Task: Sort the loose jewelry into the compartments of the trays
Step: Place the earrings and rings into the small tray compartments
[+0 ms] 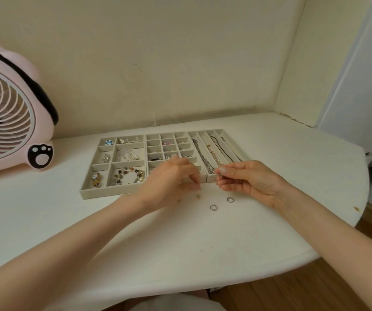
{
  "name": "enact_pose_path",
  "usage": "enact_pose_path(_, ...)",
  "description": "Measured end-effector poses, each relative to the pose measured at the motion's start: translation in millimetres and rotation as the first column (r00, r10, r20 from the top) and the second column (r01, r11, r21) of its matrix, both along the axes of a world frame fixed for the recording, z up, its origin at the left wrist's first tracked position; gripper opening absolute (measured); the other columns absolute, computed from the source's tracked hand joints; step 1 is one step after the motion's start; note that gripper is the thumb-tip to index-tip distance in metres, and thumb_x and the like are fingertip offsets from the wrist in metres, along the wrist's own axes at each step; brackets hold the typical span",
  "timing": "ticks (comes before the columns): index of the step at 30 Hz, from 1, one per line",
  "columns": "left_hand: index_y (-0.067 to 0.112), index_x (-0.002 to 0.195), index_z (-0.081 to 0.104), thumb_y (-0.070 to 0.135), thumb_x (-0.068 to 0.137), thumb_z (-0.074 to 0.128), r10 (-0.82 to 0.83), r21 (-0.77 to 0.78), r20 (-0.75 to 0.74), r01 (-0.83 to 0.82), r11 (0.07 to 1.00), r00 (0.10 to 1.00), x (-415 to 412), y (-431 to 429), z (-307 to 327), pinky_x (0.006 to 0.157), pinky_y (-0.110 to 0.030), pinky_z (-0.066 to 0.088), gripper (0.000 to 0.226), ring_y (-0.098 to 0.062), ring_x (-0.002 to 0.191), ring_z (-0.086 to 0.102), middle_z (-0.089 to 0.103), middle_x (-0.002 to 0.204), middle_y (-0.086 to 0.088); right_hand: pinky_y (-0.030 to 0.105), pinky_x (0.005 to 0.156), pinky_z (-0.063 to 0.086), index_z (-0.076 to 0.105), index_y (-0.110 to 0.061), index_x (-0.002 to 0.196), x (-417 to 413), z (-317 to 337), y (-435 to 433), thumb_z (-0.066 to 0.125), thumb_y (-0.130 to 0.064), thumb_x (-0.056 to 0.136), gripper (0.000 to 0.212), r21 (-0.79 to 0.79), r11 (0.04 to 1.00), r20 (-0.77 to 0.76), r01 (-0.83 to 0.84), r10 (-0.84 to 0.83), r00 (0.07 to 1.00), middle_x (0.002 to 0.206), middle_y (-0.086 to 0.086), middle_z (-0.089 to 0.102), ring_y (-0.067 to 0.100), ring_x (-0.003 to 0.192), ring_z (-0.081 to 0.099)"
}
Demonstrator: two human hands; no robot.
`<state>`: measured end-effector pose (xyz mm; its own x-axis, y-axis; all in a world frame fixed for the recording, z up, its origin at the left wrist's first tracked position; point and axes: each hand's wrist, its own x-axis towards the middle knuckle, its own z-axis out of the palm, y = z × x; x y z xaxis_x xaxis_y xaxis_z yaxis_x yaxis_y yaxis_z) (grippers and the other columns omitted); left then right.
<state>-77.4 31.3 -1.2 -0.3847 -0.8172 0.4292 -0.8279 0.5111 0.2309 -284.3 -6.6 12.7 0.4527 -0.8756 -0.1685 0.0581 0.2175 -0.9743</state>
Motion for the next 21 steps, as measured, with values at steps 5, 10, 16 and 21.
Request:
enact_pose_path(5, 0.026, 0.083, 0.067, 0.019, 0.083, 0.068, 0.091, 0.000, -0.088, -0.091, 0.996, 0.992, 28, 2, 18, 0.067, -0.026, 0.041, 0.006, -0.012, 0.080, 0.050, 0.060, 0.087, 0.007, 0.019, 0.056, 0.055, 0.070, 0.000, 0.086, 0, -3, -1, 0.065, -0.008, 0.079, 0.012, 0.004, 1.000, -0.026, 0.008, -0.008, 1.000, 0.070, 0.010, 0.070, 0.012, 0.059, 0.067)
enact_pose_path(10, 0.025, 0.085, 0.071, 0.021, 0.076, 0.075, 0.065, 0.090, 0.037, -0.068, 0.994, 0.997, 39, 5, 11, 0.067, -0.014, 0.030, 0.010, -0.001, 0.078, 0.038, 0.044, 0.080, 0.014, 0.018, 0.054, 0.053, 0.070, 0.000, 0.088, 4, -3, 2, 0.069, -0.016, 0.069, 0.025, 0.001, 1.000, -0.060, -0.015, 0.015, 0.998, 0.067, 0.006, 0.068, 0.011, 0.057, 0.063)
enact_pose_path(16, 0.023, 0.079, 0.072, 0.019, 0.074, 0.076, 0.053, 0.030, 0.097, -0.056, 0.998, 0.994, 37, 2, -3, 0.068, -0.025, 0.039, 0.007, -0.012, 0.083, 0.042, 0.045, 0.079, 0.008, 0.019, 0.057, 0.055, 0.069, 0.001, 0.089, 2, -2, 3, 0.066, -0.007, 0.077, 0.015, 0.004, 0.999, -0.041, -0.037, 0.037, 0.998, 0.069, 0.009, 0.070, 0.012, 0.061, 0.067)
enact_pose_path(21, 0.018, 0.080, 0.070, 0.014, 0.081, 0.069, 0.087, 0.135, -0.017, -0.084, 0.987, 0.996, 34, 2, 0, 0.068, -0.022, 0.034, 0.004, -0.006, 0.079, 0.041, 0.050, 0.083, 0.004, 0.020, 0.061, 0.056, 0.068, 0.002, 0.093, 0, -2, 3, 0.061, 0.006, 0.082, 0.013, 0.015, 0.999, -0.025, -0.052, 0.052, 0.998, 0.074, 0.012, 0.071, 0.015, 0.067, 0.070)
